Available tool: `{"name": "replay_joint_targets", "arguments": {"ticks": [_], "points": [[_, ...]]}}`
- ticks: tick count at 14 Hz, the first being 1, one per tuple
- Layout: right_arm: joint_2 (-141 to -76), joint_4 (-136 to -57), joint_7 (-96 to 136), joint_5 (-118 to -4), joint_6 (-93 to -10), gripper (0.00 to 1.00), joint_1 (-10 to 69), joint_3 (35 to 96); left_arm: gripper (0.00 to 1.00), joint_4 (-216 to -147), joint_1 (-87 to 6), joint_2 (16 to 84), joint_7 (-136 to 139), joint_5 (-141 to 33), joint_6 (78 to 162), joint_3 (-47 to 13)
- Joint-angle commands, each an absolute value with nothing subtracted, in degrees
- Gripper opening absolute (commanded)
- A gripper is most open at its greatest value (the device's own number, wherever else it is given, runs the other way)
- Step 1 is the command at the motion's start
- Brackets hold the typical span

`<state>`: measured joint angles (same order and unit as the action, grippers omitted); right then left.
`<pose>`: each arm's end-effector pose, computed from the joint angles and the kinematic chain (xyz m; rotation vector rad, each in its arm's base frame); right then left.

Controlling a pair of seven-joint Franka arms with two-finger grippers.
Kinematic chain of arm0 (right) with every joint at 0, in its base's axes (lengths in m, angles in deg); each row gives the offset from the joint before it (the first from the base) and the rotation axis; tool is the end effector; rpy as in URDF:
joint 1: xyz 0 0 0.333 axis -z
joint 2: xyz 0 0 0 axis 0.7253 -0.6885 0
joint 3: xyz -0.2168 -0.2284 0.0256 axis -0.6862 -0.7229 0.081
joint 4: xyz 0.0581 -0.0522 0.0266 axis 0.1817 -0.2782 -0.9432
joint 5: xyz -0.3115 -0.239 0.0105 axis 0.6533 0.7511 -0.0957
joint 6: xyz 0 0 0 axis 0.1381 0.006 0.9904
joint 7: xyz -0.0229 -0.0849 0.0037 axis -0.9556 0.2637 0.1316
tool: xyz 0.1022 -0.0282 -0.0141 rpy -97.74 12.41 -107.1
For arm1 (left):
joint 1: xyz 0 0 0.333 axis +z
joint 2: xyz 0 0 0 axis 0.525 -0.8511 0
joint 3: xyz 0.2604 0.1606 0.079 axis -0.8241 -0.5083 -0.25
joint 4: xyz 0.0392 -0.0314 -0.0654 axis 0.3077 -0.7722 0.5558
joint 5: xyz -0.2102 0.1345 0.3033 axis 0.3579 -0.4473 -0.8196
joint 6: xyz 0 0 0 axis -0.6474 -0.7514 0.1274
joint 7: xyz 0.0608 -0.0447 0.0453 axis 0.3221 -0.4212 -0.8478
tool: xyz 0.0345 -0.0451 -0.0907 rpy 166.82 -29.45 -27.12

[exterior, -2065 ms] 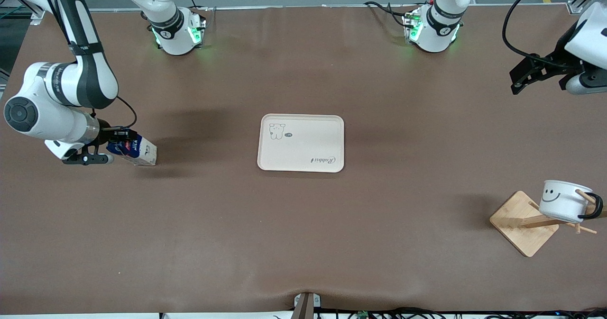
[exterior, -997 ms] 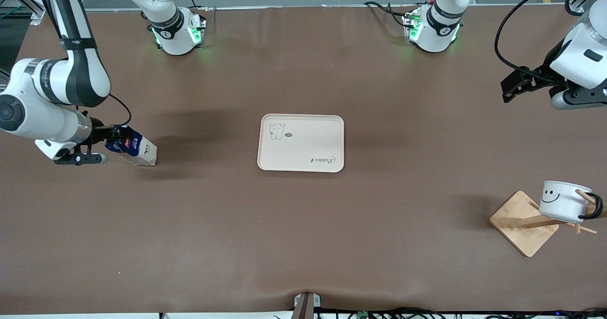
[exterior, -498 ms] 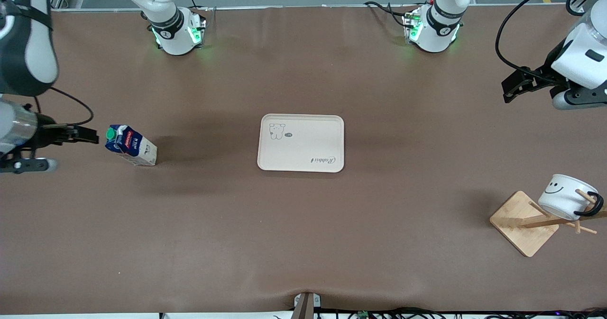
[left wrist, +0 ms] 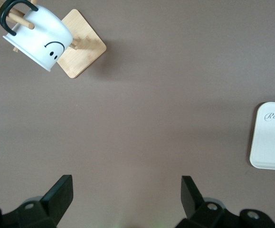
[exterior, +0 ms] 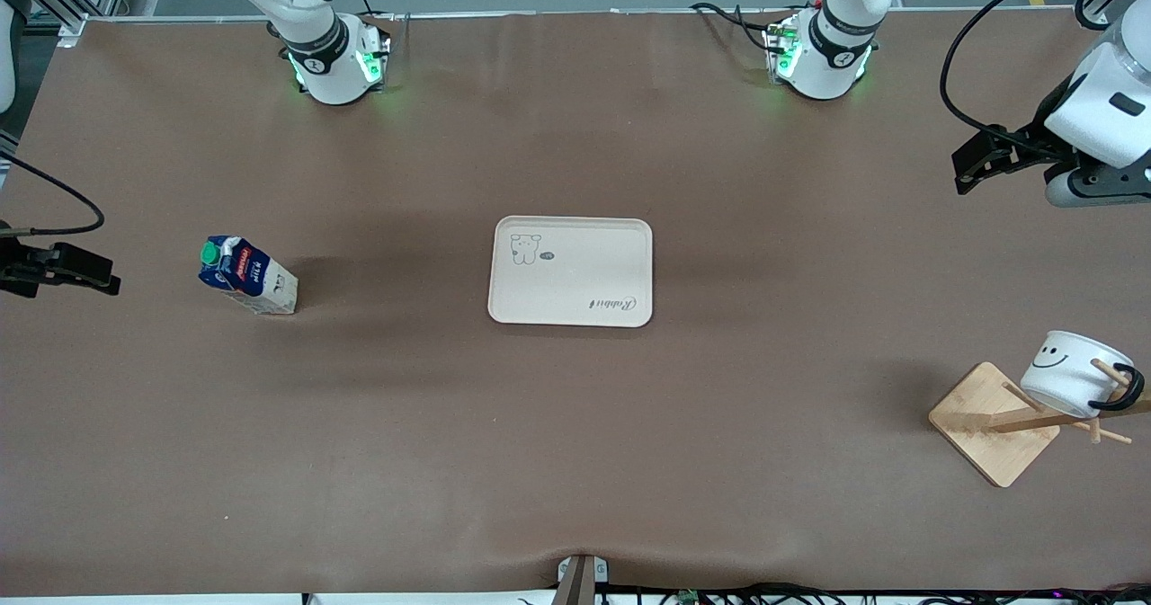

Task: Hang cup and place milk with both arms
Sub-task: 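Raise the right gripper away from the milk carton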

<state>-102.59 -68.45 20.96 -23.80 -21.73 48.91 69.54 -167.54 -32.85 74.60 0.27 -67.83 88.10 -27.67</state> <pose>0.6354 -0.0429 0.5934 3.1257 0.0549 -0.0732 0.5465 -0.0720 0.6459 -3.0595 0.0098 0.0159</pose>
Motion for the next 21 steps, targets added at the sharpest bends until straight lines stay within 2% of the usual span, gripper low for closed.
{"name": "replay_joint_targets", "arguments": {"ticks": [1, 3, 7, 9, 13, 15, 21], "points": [[-100.0, -68.0, 21.4, -24.7, -14.9, 1.00, 49.4, 72.0, 1.00, -165.4, -32.9, 74.2, 1.9, -68.2, 87.5, -27.9], [-99.2, -69.1, 20.9, -24.4, -9.4, 1.00, 49.6, 72.6, 1.00, -165.2, -32.8, 73.7, 2.0, -69.3, 87.5, -27.8], [-98.9, -63.0, 21.4, -24.5, -8.9, 1.00, 51.0, 72.3, 1.00, -164.6, -32.6, 73.6, 2.0, -69.5, 87.5, -27.9], [-96.2, -63.5, 21.6, -24.7, -8.3, 1.00, 51.5, 72.5, 1.00, -164.6, -32.6, 73.7, 2.0, -69.5, 87.5, -28.0], [-88.7, -75.6, 23.6, -24.2, -14.0, 1.00, 51.2, 72.5, 1.00, -164.1, -32.6, 73.6, 2.1, -69.5, 87.5, -28.1], [-87.0, -79.3, 23.8, -24.2, -14.5, 1.00, 51.8, 72.2, 1.00, -163.9, -32.6, 73.6, 2.1, -69.5, 87.5, -28.2], [-85.4, -80.8, 24.1, -23.8, -14.7, 1.00, 49.7, 72.1, 1.00, -163.8, -32.6, 73.4, 2.1, -69.4, 87.5, -28.2]]}}
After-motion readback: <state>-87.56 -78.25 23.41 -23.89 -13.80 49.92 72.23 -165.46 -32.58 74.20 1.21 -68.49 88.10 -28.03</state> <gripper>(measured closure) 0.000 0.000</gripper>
